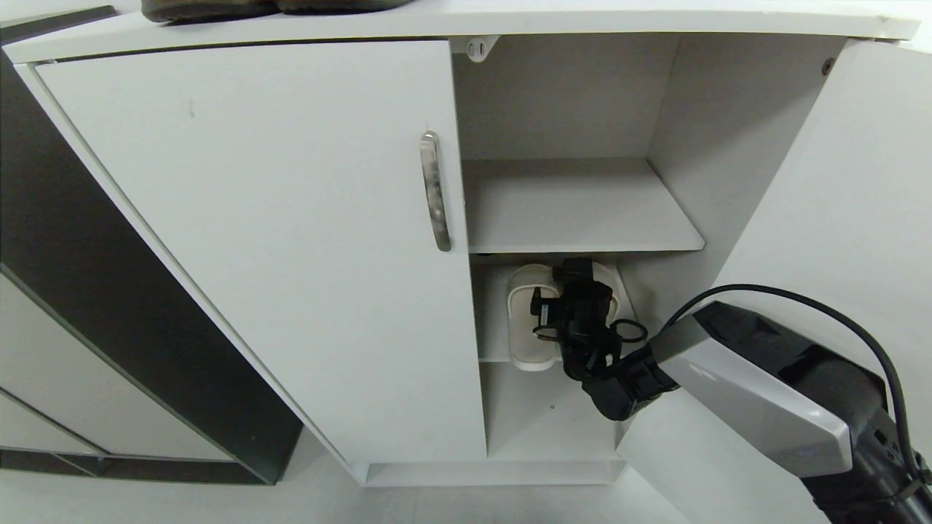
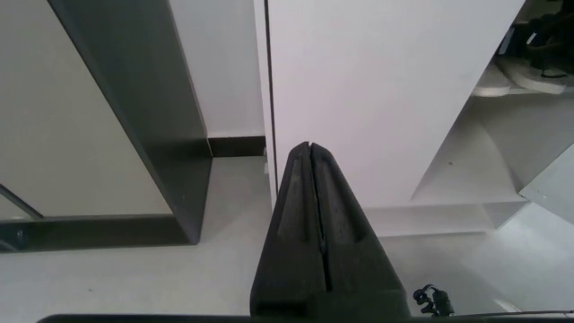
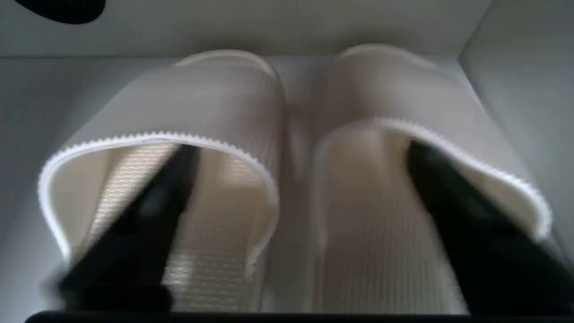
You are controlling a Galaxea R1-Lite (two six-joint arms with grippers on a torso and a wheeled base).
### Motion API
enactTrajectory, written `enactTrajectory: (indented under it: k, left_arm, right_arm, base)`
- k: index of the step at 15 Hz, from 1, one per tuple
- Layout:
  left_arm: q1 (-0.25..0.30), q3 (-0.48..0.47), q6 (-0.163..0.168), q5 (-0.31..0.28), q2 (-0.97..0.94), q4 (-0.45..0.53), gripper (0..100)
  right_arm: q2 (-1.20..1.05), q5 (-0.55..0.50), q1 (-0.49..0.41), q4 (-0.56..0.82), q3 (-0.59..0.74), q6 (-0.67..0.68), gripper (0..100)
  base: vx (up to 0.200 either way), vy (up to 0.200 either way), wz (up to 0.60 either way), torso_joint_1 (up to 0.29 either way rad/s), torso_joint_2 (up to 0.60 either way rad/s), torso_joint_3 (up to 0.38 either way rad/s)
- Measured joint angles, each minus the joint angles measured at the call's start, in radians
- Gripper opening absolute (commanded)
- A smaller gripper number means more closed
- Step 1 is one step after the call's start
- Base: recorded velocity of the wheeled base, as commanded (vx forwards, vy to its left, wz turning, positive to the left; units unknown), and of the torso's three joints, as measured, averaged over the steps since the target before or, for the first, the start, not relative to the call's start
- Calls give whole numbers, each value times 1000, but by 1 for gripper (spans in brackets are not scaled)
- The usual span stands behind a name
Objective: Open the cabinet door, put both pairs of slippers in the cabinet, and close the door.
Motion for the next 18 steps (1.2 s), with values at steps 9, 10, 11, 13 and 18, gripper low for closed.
enactTrajectory:
  k: [9,10,11,13,18]
  left_arm:
    - [0,0,0,0,0,0,0]
    - [0,0,0,0,0,0,0]
    - [0,0,0,-1,0,0,0]
    - [0,0,-2,-1,0,0,0]
    - [0,0,-3,-3,0,0,0]
  right_arm:
    - [-196,-9,99,-130,380,-3,100]
    - [-235,-7,118,-159,454,-3,100]
    - [-274,-3,135,-185,526,-3,100]
    - [-333,1,164,-217,604,-3,100]
    - [-381,0,190,-218,638,-3,100]
  base:
    - [0,0,0,0,0,0]
    - [0,0,0,0,0,0]
    - [0,0,0,0,0,0]
    - [-100,0,0,1,1,-1]
    - [-200,0,0,2,0,4]
